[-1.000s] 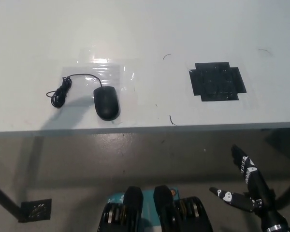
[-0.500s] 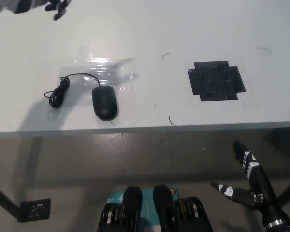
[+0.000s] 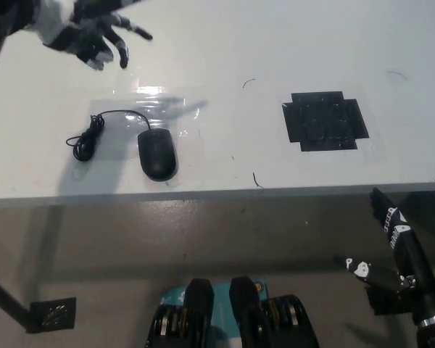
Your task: The robot uses left hand to click on the left button of the black mouse, which is placed on the left area of the table
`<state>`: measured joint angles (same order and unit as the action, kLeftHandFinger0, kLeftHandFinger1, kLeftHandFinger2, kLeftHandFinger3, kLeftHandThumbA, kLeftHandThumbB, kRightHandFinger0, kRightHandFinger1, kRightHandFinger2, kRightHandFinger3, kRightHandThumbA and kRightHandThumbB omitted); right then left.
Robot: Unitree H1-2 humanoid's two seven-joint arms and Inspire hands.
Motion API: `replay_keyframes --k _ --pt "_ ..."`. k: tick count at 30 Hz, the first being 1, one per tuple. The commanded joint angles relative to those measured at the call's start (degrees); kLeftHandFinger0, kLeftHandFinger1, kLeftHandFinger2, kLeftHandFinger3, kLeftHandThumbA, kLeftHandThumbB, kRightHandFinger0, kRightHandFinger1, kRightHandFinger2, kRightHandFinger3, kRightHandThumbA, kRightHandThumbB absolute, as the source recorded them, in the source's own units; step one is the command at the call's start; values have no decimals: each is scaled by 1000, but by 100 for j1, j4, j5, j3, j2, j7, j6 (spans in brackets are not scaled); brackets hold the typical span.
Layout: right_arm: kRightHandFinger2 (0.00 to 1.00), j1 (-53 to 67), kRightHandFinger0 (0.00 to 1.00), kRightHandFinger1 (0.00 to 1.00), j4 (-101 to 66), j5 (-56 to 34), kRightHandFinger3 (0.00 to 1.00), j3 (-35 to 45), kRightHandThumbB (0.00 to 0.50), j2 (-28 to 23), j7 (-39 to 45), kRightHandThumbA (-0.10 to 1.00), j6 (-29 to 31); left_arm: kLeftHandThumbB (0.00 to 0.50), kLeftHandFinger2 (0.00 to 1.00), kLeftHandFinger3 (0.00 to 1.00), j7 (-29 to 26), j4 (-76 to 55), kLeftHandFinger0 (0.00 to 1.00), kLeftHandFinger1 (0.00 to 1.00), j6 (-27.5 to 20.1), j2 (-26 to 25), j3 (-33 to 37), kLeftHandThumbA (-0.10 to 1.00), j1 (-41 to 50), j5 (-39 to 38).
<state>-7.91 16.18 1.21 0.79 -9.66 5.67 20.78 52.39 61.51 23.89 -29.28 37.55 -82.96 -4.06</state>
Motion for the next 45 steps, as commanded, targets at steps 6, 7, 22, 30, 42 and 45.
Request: replay_keyframes --k 6,7,22,30,42,45 --pt "1000 -230 1000 1000 -186 -53 1000 57 194 -96 0 1000 -58 473 388 1000 570 165 0 61 -225 42 112 1000 -215 865" --pt "1000 -272 1000 1000 -184 -61 1000 64 193 -100 -2 1000 -61 459 373 1000 610 272 0 40 -228 84 62 1000 -232 874" --pt "1000 -273 1000 1000 -187 -106 1000 60 184 -134 56 1000 -86 415 419 1000 936 352 0 44 -575 240 120 1000 -64 1548" --pt "1000 -278 1000 1000 -193 -62 1000 40 185 -129 37 1000 -70 344 190 1000 853 422 0 0 -510 345 -73 1000 2 1626" --pt "1000 -312 1000 1000 -234 -40 1000 33 189 -155 46 1000 -99 330 441 1000 725 659 0 61 -1041 491 -96 1000 71 1950" --pt "1000 -319 1000 1000 -223 -38 1000 28 188 -149 46 1000 -77 340 438 1000 784 781 0 57 -883 582 -77 1000 57 2026"
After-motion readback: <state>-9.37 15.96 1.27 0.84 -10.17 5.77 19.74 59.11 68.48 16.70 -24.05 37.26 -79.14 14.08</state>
